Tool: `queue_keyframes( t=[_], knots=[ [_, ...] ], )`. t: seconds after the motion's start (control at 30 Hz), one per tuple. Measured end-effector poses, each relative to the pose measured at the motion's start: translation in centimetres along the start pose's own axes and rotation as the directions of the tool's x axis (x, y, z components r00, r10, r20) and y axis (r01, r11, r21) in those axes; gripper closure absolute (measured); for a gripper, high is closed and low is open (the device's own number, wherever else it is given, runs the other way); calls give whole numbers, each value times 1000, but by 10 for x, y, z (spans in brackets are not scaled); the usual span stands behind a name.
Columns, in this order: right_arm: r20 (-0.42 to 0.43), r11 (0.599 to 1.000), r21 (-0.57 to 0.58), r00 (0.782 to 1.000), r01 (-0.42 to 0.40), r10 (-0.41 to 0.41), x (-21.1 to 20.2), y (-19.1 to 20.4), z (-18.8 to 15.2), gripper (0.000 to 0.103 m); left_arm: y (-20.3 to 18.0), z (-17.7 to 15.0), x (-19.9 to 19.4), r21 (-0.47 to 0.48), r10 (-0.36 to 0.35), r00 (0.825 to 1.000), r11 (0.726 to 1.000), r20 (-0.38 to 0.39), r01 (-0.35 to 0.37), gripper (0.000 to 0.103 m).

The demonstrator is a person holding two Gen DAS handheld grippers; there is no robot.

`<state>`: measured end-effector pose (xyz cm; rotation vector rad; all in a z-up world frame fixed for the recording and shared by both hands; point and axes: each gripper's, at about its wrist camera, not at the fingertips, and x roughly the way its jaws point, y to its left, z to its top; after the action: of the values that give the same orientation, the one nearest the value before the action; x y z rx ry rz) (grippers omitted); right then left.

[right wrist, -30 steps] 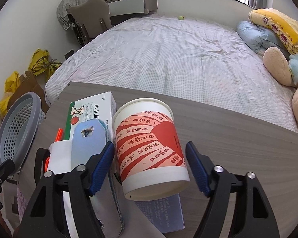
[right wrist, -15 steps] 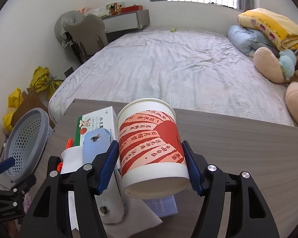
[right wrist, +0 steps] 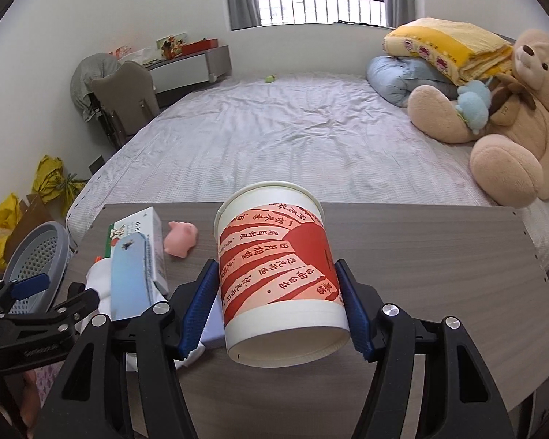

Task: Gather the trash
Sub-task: 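Lift the paper cup with the right gripper while the left gripper grasps the metal plate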

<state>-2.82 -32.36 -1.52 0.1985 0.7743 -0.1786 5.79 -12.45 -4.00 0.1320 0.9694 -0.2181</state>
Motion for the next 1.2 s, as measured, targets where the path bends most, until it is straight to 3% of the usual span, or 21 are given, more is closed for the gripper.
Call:
queue_keyframes(
  t=[0.23, 0.57, 0.93, 1.2],
  knots=[
    [8, 998, 55, 1000, 17, -18, -7, -28, -13, 41, -26, 8, 18, -23, -21, 999, 1000, -30, 20, 7],
    [-16, 994, 107, 1000, -7, 9, -1, -44, -27, 41, -41, 9, 33, -23, 28, 999, 999, -44, -29, 9],
    [-31, 993, 117, 999, -30, 34, 7, -46, -27, 41, -43, 9, 37, -18, 1, 998, 1000, -62, -3, 44],
    [-18, 993, 116, 999, -32, 34, 3, -45, -26, 41, -35, 6, 31, -28, -50, 996, 998, -73, 48, 46]
  ],
)
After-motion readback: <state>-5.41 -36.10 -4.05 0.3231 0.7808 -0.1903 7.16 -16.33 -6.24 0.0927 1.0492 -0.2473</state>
